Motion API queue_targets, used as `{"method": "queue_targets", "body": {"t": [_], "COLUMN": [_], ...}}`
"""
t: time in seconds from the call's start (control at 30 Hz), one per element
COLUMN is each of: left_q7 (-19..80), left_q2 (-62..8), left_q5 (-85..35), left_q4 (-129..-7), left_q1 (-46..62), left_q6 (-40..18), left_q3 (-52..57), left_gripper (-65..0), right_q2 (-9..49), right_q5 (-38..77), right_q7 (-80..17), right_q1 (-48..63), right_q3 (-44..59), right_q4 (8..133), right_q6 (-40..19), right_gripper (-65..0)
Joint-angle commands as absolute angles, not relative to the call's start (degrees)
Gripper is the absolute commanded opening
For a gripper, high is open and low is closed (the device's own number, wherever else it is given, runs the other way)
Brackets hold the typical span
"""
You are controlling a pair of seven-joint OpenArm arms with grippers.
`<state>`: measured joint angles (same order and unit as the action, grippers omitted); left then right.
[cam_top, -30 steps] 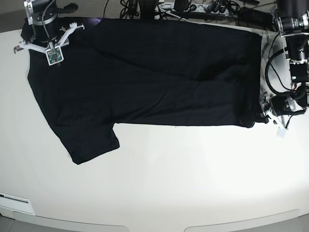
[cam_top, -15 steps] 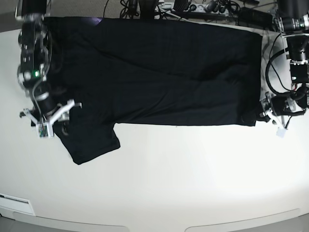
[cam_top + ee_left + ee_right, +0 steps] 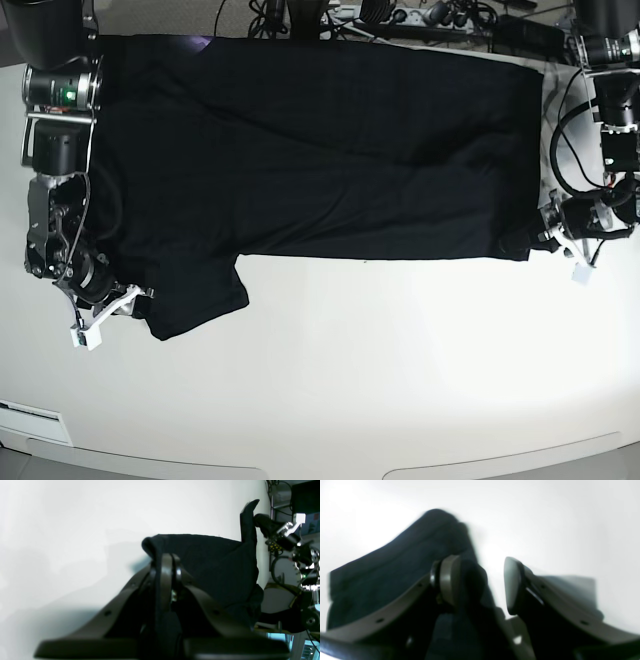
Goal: Fold the T-shirt properly
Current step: 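Grasp the hem corners with both grippers, then lift the hem with both grippers and fold it onto the shoulders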
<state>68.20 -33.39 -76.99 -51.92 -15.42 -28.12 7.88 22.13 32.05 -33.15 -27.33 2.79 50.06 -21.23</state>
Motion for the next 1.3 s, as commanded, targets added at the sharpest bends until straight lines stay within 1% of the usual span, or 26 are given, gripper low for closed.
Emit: {"method": "queue_targets", "body": {"t": [0.0,0.07,0.23,0.37,0.4,0.43,0.5,0.53,0.6,0.67,0.77,0.83,0.97,1.1,1.27], "left_q7": [69.49,69.47,69.47,69.47,69.47,69.47,69.47,69.52,70.74,73.58,75.5,75.5,76.42,79.7,79.77], "left_q2": [-34.28,-34.26,-34.28,-34.28,-34.28,-34.26,-34.26,-34.3,-34.5,-34.81,-35.59,-36.25,-37.15,-37.19,-39.59], "left_q5": [-73.95,-73.97,-73.97,-73.95,-73.97,-74.0,-74.5,-75.61,-79.9,-85.0,-85.0,-85.0,-85.0,-85.0,-85.0], "left_q4": [-51.27,-51.27,-51.27,-51.27,-51.27,-51.27,-51.27,-51.27,-51.4,-51.42,-51.64,-52.16,-55.86,-63.11,-76.07], "left_q1": [-14.92,-14.92,-14.92,-14.94,-14.94,-14.94,-14.96,-15.0,-15.35,-16.51,-19.2,-20.91,-22.87,-22.17,-16.8], "left_q6": [-26.41,-26.41,-26.44,-26.41,-26.41,-26.57,-27.88,-28.62,-30.89,-33.58,-36.6,-38.96,-39.46,-39.46,-39.42], "left_q3": [7.84,7.84,7.84,7.84,7.84,7.84,7.84,7.84,7.94,7.94,7.94,7.94,7.94,7.92,7.94], "left_gripper": [-65.0,-65.0,-65.0,-65.0,-65.0,-65.0,-65.0,-65.0,-65.0,-65.0,-65.0,-65.0,-65.0,-65.0,-65.0], "right_q2": [23.0,22.98,22.65,22.59,22.68,22.74,23.05,23.2,23.62,24.18,25.78,27.79,32.64,37.34,44.88], "right_q5": [32.93,35.4,47.44,50.65,51.2,51.62,53.32,54.57,59.37,67.05,79.57,83.77,83.9,81.71,80.12], "right_q7": [-32.4,-34.46,-42.63,-43.16,-43.16,-43.24,-44.66,-46.11,-50.92,-58.26,-67.88,-70.0,-70.17,-70.17,-70.17], "right_q1": [-29.47,-30.06,-29.34,-29.1,-29.23,-29.28,-29.54,-29.54,-29.52,-29.34,-27.64,-25.08,-17.21,-9.17,-1.45], "right_q3": [3.05,3.03,3.03,3.03,3.03,3.03,3.03,3.03,2.98,2.98,2.92,2.92,2.92,2.94,4.89], "right_q4": [49.69,48.29,47.7,47.75,47.83,48.07,49.06,49.84,52.05,54.26,59.37,65.23,79.7,91.96,99.57], "right_q6": [-21.67,-23.62,-32.49,-37.5,-38.63,-39.62,-40.0,-40.0,-40.0,-40.0,-40.0,-40.0,-40.0,-40.0,-40.0], "right_gripper": [-34.6,-34.6,-34.6,-35.7,-39.1,-46.3,-64.1,-65.0,-65.0,-65.0,-65.0,-65.0,-65.0,-65.0,-65.0]}}
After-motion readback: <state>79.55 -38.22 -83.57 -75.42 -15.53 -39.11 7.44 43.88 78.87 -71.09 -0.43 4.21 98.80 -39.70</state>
